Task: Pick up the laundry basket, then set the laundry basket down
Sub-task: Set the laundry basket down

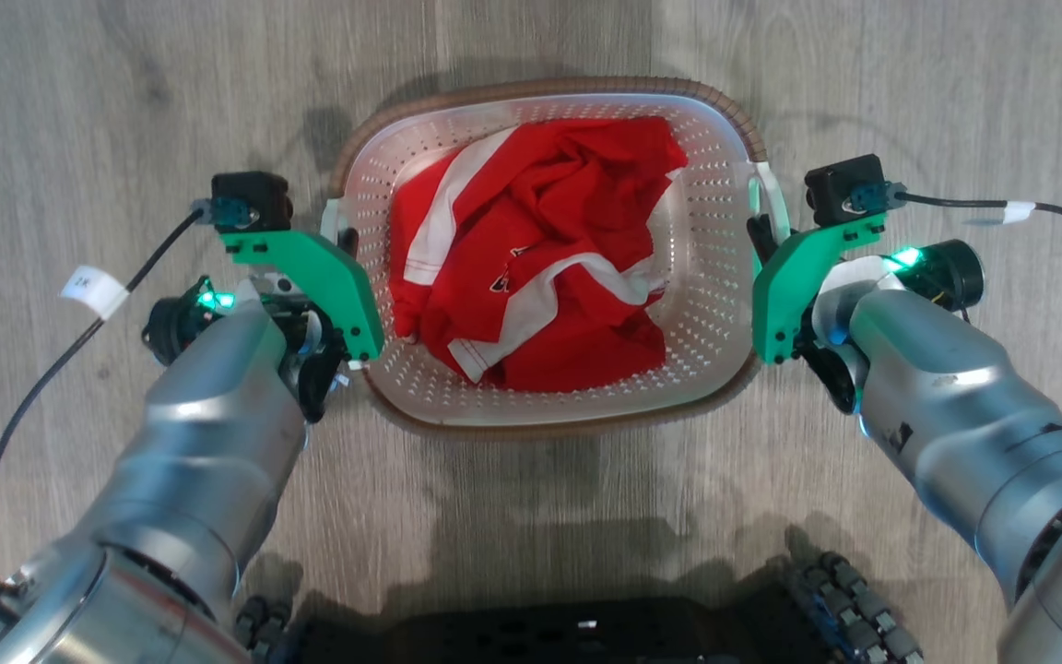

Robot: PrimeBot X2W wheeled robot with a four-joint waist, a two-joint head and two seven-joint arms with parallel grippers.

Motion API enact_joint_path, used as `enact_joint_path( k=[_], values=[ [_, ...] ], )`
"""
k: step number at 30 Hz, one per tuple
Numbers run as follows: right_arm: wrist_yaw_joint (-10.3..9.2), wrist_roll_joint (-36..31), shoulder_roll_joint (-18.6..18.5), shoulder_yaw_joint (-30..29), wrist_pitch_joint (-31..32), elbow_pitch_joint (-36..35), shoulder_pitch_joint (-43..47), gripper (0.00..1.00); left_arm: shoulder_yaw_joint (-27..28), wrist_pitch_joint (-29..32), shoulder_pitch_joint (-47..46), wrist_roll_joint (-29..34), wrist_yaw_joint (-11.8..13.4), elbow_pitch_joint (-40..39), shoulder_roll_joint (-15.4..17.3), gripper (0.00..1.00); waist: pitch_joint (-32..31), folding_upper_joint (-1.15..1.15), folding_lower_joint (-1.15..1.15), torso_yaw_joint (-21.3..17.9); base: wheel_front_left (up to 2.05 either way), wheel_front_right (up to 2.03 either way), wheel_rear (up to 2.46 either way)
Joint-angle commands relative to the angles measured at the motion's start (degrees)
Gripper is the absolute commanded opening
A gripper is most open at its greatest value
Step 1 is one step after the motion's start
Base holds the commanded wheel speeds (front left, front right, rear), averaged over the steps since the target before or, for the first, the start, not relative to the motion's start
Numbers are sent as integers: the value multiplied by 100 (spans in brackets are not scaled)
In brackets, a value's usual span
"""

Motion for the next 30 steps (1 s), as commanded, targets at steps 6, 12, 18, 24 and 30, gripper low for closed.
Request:
enact_joint_path(
  k=[6,12,18,24,30],
  values=[
    [14,46,-102,12,-64,113,92,0,-12,-157,-332,81,22,-48,151,0,335,0,0,-12,0,0,0],
    [14,80,-113,6,-69,131,34,0,-55,-162,-392,76,38,-46,150,0,524,0,0,-21,0,0,0],
    [14,119,-124,12,-27,145,14,0,-98,-98,-413,44,25,-45,149,0,594,0,0,-25,0,0,0],
    [14,164,-134,26,143,163,24,0,-144,48,-408,-20,57,-45,148,0,597,0,0,-17,0,0,0],
    [14,165,-141,50,164,155,23,0,-187,110,-407,-52,65,-45,148,0,597,0,0,0,0,0,0]
  ],
)
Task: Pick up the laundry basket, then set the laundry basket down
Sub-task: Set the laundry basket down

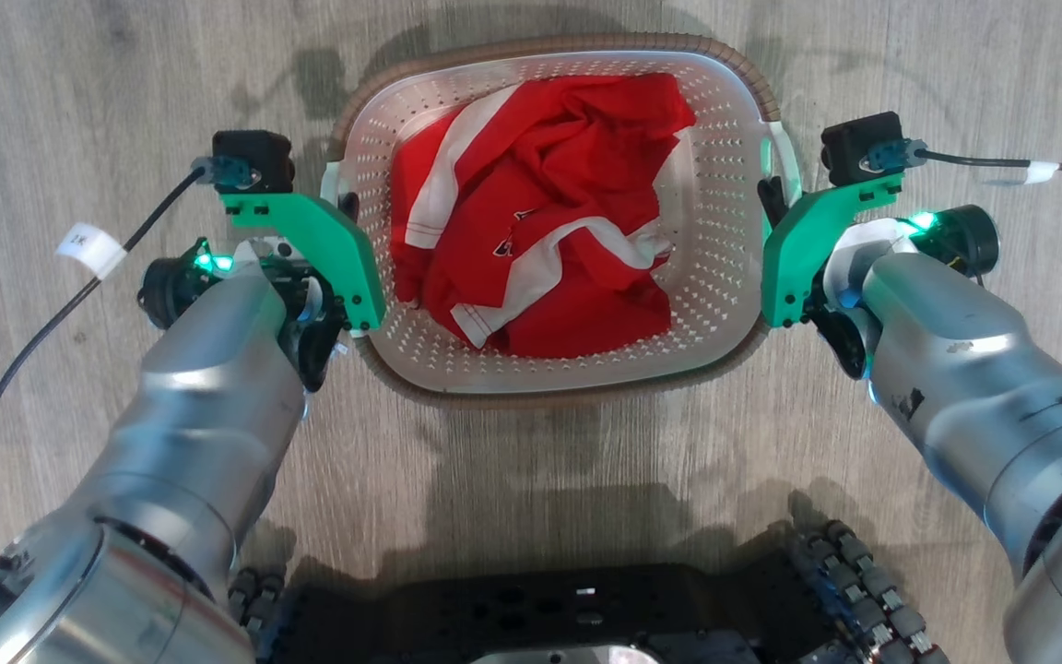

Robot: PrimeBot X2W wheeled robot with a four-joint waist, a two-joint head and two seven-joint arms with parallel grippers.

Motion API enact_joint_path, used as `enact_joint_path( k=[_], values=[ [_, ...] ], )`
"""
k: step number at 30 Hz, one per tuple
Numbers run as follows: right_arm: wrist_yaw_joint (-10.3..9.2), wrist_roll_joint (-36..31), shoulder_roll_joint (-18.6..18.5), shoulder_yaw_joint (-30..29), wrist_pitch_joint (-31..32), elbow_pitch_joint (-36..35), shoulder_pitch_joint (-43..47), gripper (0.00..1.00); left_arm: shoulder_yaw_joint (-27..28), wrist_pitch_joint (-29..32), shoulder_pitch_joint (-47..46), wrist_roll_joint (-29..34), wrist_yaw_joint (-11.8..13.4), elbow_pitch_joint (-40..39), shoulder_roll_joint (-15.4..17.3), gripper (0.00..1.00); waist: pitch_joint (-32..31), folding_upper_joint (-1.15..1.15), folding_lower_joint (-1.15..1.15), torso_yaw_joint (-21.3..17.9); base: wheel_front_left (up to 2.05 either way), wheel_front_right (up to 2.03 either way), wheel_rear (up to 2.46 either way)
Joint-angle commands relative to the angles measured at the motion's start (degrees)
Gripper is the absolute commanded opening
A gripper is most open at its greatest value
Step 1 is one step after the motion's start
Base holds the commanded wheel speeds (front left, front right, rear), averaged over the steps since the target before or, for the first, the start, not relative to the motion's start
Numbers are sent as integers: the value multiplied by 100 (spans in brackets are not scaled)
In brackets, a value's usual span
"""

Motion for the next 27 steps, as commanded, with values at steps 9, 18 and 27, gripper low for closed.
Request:
enact_joint_path(
  k=[9,18,27],
  values=[
    [7,89,-147,73,15,-236,397,100,1,-62,-108,-99,-49,-36,149,100,-52,-1,0,28,0,0,0],
    [7,100,-238,118,-98,-369,503,100,-52,-117,-55,-182,-123,-38,149,100,-243,-1,0,62,0,0,0],
    [7,92,-236,171,-182,-366,756,100,-81,-189,281,-250,11,-36,158,100,-845,-1,0,29,0,0,0]
  ],
)
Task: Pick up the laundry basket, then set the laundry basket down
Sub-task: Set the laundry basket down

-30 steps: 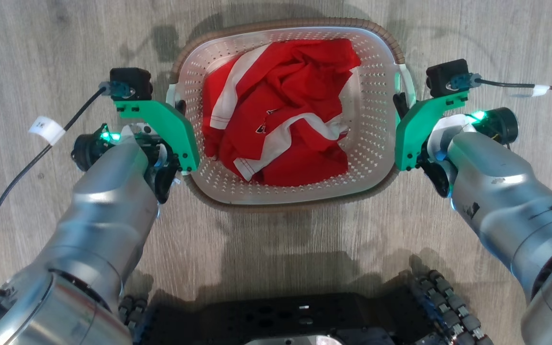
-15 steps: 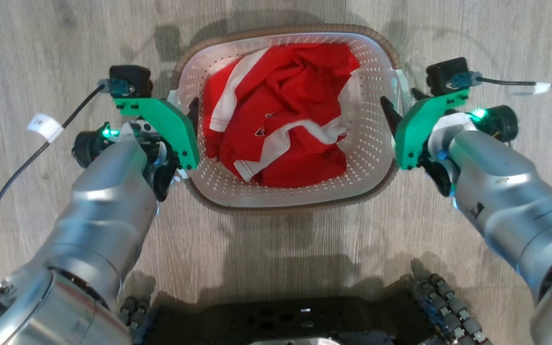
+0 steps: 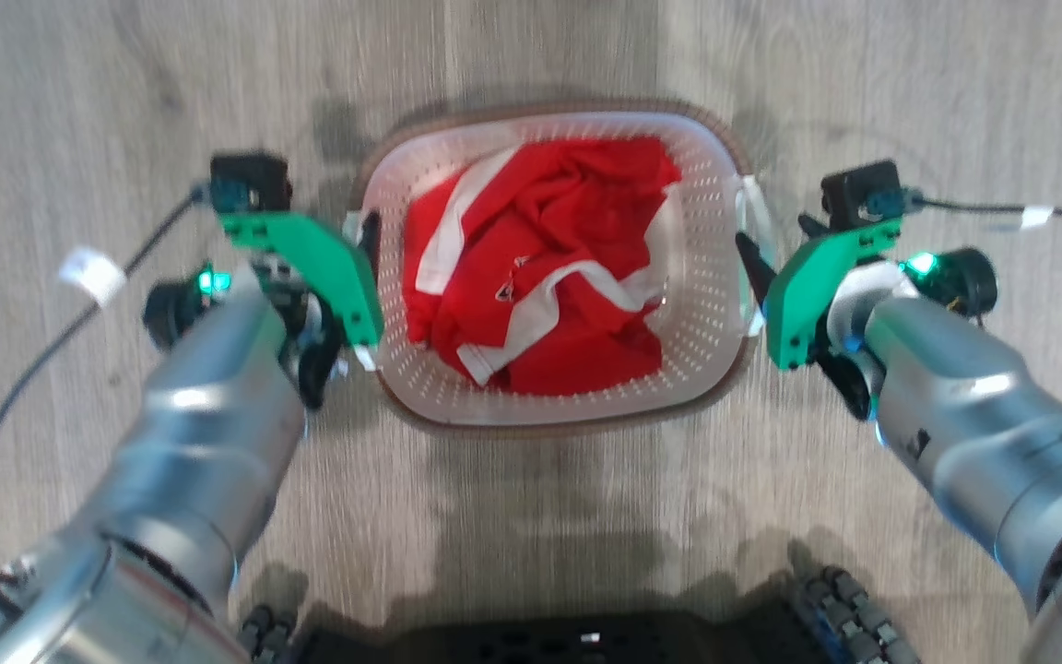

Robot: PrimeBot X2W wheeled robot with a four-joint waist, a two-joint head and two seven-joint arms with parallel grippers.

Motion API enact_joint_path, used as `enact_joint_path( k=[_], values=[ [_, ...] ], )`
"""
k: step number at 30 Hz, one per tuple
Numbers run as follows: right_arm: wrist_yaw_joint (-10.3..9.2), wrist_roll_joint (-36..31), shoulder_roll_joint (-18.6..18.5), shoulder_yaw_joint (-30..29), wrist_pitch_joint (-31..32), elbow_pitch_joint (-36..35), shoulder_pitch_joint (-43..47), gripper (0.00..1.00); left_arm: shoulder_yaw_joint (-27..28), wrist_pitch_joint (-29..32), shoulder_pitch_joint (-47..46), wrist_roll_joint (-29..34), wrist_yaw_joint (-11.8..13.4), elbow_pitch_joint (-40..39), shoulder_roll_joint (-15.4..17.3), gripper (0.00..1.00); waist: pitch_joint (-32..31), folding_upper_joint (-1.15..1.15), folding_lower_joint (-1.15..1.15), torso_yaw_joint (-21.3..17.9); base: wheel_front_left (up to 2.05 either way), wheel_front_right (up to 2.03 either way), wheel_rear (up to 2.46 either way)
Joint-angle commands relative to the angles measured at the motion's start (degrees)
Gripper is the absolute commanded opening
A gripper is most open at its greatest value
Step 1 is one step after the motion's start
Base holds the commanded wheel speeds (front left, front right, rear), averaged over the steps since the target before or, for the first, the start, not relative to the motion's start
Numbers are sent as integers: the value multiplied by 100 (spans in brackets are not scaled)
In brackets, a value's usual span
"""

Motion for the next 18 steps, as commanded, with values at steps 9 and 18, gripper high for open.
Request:
enact_joint_path(
  k=[9,18],
  values=[
    [7,15,-49,-5,-282,-102,801,100,-82,-369,682,52,229,-31,185,100,-1116,0,0,-82,0,0,0],
    [7,-595,-251,-951,-312,-468,1049,100,24,-700,1064,236,414,-201,284,100,-1962,0,0,-145,0,0,0]
  ],
)
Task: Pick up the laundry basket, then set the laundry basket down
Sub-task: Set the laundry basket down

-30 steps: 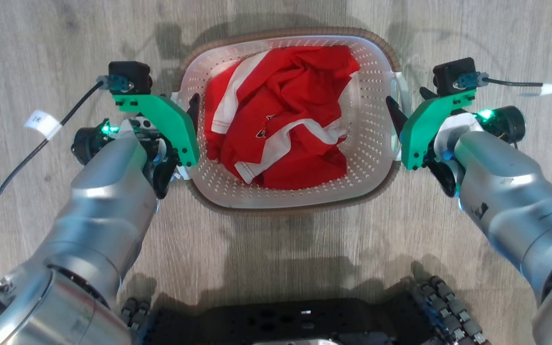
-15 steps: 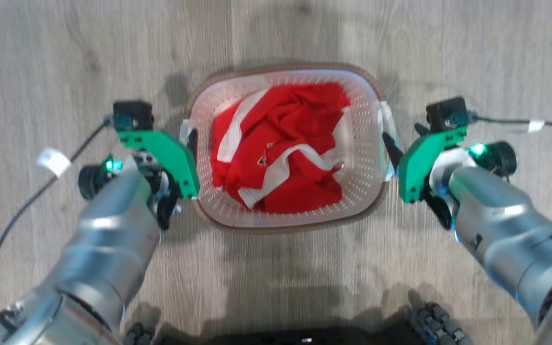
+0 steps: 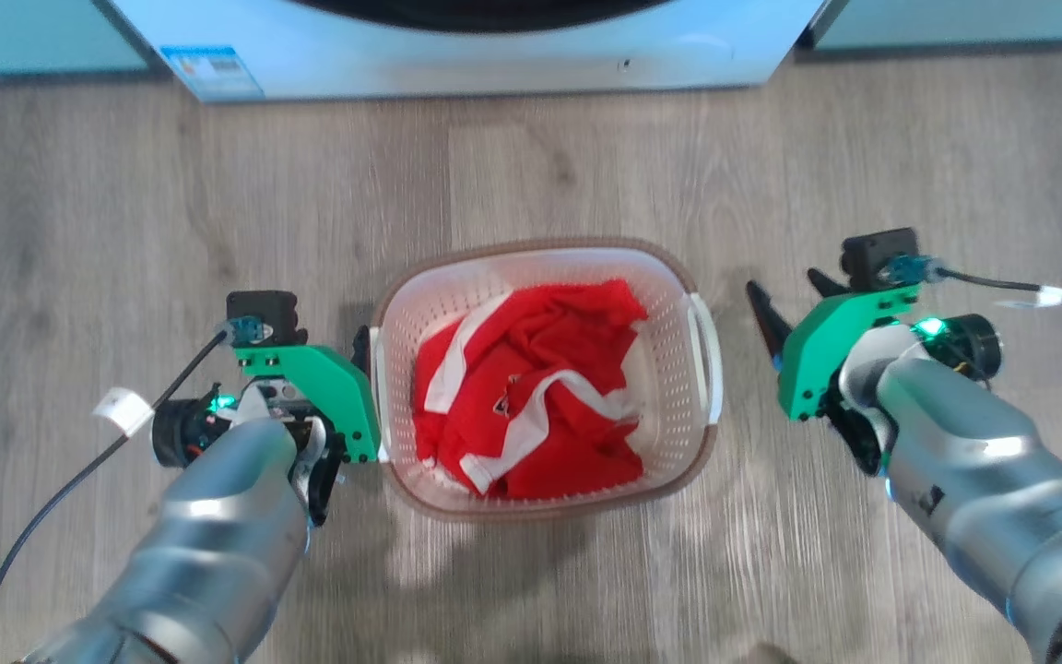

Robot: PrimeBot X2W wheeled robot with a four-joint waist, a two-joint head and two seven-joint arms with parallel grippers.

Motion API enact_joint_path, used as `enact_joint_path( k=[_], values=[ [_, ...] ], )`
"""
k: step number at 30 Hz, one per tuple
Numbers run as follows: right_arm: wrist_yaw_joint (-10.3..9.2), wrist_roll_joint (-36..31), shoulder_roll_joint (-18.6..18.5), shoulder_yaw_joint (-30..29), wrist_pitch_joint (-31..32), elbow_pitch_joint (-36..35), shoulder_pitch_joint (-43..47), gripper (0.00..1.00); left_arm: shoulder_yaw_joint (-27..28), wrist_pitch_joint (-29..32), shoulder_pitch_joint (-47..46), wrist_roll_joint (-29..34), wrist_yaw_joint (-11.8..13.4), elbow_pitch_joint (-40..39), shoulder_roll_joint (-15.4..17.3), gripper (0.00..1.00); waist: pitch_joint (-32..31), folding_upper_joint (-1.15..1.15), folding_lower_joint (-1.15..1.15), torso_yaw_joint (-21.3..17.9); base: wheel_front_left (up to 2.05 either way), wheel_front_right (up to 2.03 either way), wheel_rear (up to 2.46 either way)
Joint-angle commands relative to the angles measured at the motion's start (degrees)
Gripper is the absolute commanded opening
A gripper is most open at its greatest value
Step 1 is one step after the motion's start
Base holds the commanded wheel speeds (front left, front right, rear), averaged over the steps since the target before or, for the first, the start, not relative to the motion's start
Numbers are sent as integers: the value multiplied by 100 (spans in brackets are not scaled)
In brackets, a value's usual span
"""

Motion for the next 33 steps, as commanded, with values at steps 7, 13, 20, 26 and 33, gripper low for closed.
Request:
enact_joint_path(
  k=[7,13,20,26,33],
  values=[
    [7,-1263,-291,-1741,-77,-774,771,100,847,-70,414,813,602,-1440,632,100,-758,0,0,-35,0,0,0],
    [7,-2455,-270,-3073,-77,-1535,1381,100,1652,-71,1014,1728,1030,-2790,927,100,-1158,0,0,-23,0,0,0],
    [7,-3500,-49,-4144,-77,-2353,2022,100,2316,-71,1763,2418,1316,-3968,1072,100,-1590,0,0,-40,0,0,0],
    [7,-4222,199,-4824,-77,-3130,2535,100,2696,-72,2371,2856,1475,-4876,1160,100,-1964,0,0,-37,0,0,0],
    [7,-4712,375,-5323,-77,-3791,2969,100,2805,-70,2873,3130,1718,-5711,1325,100,-2270,0,0,-19,0,0,0]
  ],
)
